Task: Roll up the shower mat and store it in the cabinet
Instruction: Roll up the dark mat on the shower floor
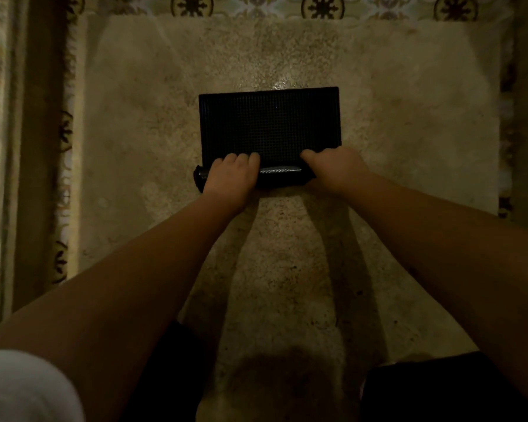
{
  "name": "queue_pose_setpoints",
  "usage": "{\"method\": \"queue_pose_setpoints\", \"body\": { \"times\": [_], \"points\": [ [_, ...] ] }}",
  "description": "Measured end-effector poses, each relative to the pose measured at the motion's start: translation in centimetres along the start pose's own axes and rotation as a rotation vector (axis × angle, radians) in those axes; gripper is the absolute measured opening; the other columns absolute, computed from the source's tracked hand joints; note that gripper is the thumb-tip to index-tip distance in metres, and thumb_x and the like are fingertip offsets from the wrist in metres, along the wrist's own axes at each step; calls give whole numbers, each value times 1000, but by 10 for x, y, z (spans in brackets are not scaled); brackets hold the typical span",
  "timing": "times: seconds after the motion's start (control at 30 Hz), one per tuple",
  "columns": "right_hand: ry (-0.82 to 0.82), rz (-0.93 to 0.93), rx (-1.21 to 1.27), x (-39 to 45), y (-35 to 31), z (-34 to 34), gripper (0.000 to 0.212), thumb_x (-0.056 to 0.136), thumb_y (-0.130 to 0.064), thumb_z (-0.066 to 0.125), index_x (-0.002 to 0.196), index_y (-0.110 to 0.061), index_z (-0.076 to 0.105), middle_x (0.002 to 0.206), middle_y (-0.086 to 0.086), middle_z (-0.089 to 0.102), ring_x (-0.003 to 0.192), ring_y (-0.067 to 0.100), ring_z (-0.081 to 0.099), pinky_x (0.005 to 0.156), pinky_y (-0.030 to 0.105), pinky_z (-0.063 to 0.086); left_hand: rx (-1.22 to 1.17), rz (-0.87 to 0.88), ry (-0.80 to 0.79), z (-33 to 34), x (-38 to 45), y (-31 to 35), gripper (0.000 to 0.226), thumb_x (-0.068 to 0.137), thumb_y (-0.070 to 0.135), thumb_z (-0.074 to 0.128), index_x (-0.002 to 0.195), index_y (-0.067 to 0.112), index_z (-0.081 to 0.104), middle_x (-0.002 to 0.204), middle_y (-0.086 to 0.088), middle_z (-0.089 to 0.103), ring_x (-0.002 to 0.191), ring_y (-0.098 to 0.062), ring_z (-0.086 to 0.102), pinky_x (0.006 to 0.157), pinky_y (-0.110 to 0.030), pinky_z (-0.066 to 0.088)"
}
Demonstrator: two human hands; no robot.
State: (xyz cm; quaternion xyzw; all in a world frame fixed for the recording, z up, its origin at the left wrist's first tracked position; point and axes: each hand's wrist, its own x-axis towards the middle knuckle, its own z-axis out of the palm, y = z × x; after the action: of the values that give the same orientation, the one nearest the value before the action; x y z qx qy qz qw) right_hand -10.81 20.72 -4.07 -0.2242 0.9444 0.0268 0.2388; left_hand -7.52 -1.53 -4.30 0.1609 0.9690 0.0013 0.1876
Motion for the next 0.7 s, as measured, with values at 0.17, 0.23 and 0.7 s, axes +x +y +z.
{"method": "queue_pose_setpoints", "body": {
  "times": [0.17, 0.23, 0.7],
  "points": [
    [-181, -21, 76, 9, 2, -12, 52, 72, -47, 75, 117, -26, 58, 104, 7, 64, 88, 29, 61, 62, 32, 41, -73, 72, 30, 8, -12, -7, 40, 82, 35, 65, 111, 13, 49, 104, -11, 65, 92, -33, 59, 70, -40, 41],
    [-213, -10, 151, 12, 7, -13, 54, 72, -48, 77, 120, -27, 60, 107, 5, 65, 86, 26, 60, 60, 30, 40, -63, 72, 43, 14, -18, -6, 48, 86, 27, 62, 128, 9, 48, 127, -17, 57, 112, -36, 52, 85, -46, 43],
    [226, 36, 234, -21, -4, 15, 54, 86, -32, 69, 131, -5, 55, 134, 20, 51, 114, 38, 51, 94, 47, 45, -215, -32, -30, -12, 15, -14, 34, 87, 31, 62, 116, 12, 57, 106, -15, 65, 98, -36, 59, 74, -44, 50]
  ]
}}
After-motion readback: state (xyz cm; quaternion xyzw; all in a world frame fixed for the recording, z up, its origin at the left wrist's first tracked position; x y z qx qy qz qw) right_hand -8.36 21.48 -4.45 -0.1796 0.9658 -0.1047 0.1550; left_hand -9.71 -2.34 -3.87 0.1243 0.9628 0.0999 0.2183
